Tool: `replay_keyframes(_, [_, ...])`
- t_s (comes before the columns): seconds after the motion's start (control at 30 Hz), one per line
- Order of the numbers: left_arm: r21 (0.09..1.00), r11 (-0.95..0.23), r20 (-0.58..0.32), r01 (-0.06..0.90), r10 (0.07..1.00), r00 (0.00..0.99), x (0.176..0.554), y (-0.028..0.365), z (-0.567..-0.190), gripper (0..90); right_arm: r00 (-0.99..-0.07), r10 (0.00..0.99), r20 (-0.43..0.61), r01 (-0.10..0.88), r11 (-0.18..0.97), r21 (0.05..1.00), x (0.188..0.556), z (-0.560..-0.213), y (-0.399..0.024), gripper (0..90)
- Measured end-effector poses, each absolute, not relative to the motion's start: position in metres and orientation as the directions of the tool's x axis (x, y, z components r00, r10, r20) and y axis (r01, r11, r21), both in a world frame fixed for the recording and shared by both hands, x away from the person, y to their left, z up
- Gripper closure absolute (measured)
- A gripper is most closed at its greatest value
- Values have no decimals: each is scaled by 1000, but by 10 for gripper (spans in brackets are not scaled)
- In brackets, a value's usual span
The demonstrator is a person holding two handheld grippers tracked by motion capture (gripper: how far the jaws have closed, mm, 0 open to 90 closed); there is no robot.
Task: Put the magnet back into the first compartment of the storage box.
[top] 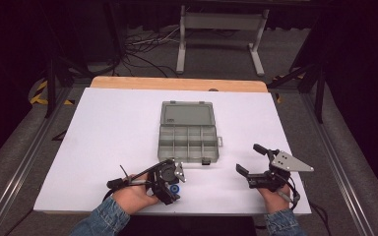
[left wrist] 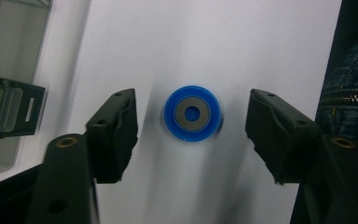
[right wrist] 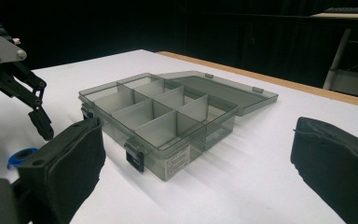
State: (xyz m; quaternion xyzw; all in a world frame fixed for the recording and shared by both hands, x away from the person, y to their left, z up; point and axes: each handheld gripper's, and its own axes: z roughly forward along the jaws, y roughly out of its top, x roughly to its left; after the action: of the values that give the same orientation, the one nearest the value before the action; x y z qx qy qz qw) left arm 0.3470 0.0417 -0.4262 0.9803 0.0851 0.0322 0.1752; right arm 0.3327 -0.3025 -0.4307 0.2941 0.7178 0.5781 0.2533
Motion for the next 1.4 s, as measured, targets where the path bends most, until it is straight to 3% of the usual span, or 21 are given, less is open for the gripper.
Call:
replay_keyframes(0.57, [326,-937,38,123,143,989,346,39,-428,613,-706,708,-21,133,161,978,333,-431,-302,36])
replay_keyframes(1.4, [350,-932,43,98,121,992,350,45,-402,622,-706,708,-19,133,159,978,334,-431,-302,36])
